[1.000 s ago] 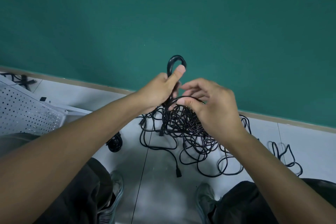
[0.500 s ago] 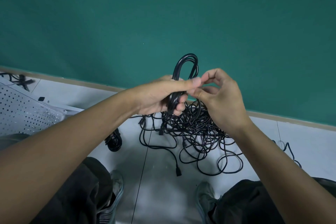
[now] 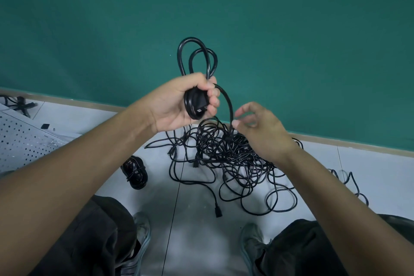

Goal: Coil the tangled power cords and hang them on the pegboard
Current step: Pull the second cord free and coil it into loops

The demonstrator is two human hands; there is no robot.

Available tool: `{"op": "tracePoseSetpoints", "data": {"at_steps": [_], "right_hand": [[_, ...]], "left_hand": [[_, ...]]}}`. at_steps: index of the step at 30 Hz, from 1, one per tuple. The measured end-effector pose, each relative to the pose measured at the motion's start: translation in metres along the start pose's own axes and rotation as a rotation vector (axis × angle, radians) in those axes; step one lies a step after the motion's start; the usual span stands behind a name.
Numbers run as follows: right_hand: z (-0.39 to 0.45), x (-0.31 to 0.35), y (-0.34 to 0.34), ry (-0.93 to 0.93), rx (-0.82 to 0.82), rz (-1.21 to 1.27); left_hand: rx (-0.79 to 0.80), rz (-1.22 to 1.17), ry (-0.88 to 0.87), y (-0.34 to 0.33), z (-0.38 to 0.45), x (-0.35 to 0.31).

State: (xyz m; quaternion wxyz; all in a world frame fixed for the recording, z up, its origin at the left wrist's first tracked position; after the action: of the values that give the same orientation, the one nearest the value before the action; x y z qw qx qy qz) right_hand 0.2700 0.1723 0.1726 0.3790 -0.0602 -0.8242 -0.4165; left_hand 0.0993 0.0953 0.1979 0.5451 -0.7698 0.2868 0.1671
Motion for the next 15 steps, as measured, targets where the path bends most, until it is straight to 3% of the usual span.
{"op": "tracePoseSetpoints", "data": {"at_steps": [3,8,12,15], "right_hand": [[-0.004,0.000,-0.011,-0.081,0.124,0.098],[0.005,0.000,-0.010,-0.039,-0.086,0.055],[0.006,-0.001,-0.012,-0.011,-0.062,-0.024],[0.005,-0.003,-0.013,-0.004,-0.103,0.018]], "left_hand": [[-0.004,-0.039,-0.016,0.002,0.001,-0.003],[0.068,0.010,0.045,-0.001,0.000,0.005],[0.123,-0.067,0.079,-0.002,0.000,0.012],[0.040,-0.013,0.059,0.001,0.001,0.006]]}}
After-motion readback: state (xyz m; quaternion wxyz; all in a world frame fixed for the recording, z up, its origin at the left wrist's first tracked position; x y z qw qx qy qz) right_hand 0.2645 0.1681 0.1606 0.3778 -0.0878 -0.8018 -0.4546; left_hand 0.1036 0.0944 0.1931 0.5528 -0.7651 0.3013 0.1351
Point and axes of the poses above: each hand's wrist, its own z-axis towards the middle knuckle, its own y-axis out of the back of the hand, x = y × z, the point moved 3 cm from there along z, towards the middle knuckle, and after that the axes turned 7 degrees about -z, right-handed, at the moved point
